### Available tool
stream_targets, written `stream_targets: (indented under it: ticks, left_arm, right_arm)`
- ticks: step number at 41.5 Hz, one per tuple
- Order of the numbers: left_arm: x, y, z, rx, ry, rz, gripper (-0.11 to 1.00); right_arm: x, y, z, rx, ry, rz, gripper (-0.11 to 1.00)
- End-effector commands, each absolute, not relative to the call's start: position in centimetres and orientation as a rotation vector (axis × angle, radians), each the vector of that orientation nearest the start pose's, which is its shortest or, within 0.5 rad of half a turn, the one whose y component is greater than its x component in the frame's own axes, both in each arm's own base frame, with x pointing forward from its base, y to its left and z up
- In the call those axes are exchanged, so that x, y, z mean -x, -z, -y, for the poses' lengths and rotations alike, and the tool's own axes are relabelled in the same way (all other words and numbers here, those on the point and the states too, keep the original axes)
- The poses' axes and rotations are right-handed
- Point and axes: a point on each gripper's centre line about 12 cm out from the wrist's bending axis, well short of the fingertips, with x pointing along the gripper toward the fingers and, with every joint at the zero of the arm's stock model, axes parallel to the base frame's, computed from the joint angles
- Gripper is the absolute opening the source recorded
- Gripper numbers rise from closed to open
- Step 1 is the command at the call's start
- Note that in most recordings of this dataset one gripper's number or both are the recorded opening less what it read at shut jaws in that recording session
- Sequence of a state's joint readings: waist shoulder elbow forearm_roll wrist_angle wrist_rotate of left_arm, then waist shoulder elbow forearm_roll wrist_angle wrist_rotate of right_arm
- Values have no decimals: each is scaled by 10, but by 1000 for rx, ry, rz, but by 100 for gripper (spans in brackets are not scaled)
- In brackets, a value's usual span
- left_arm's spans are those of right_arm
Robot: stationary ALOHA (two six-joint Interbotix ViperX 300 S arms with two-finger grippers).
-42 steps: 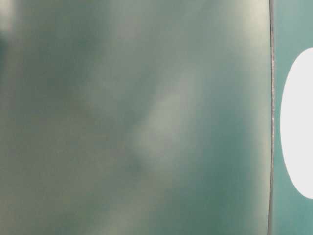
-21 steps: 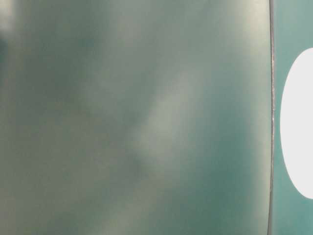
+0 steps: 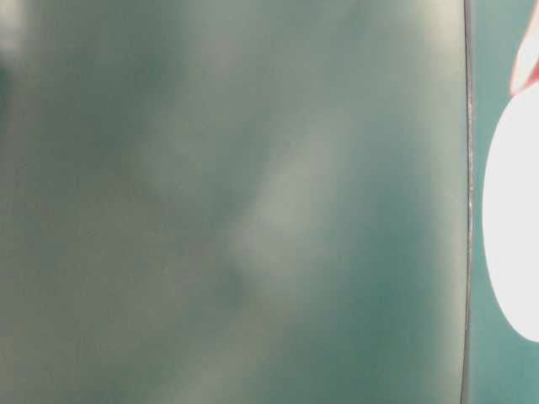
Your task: Scoop the yellow hexagonal prism block from the bowl with a spoon using the right arm.
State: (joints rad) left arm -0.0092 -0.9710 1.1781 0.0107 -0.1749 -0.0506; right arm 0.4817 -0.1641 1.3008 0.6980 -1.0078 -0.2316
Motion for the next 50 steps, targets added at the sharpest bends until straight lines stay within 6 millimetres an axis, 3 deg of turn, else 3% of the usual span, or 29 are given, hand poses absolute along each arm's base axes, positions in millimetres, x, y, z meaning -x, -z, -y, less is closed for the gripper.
stream_targets:
  ticks: [1,13,31,38,50]
  left_arm:
    - [-201,-290,2,39,10,-5,8]
    - [-201,-291,2,39,10,-3,8]
    - [-201,-289,2,39,10,-8,8]
    - [-201,-290,2,35,10,-6,8]
    - [-201,-289,2,28,10,-9,8]
  right_arm:
    - [-243,-155,-46,-88,115,-204,24]
    - [-265,-204,-18,-119,95,-328,24]
    - [-299,-250,30,-235,8,-635,24]
    - [-317,-260,39,-232,-53,-750,24]
    - [-349,-251,50,-226,-91,-982,24]
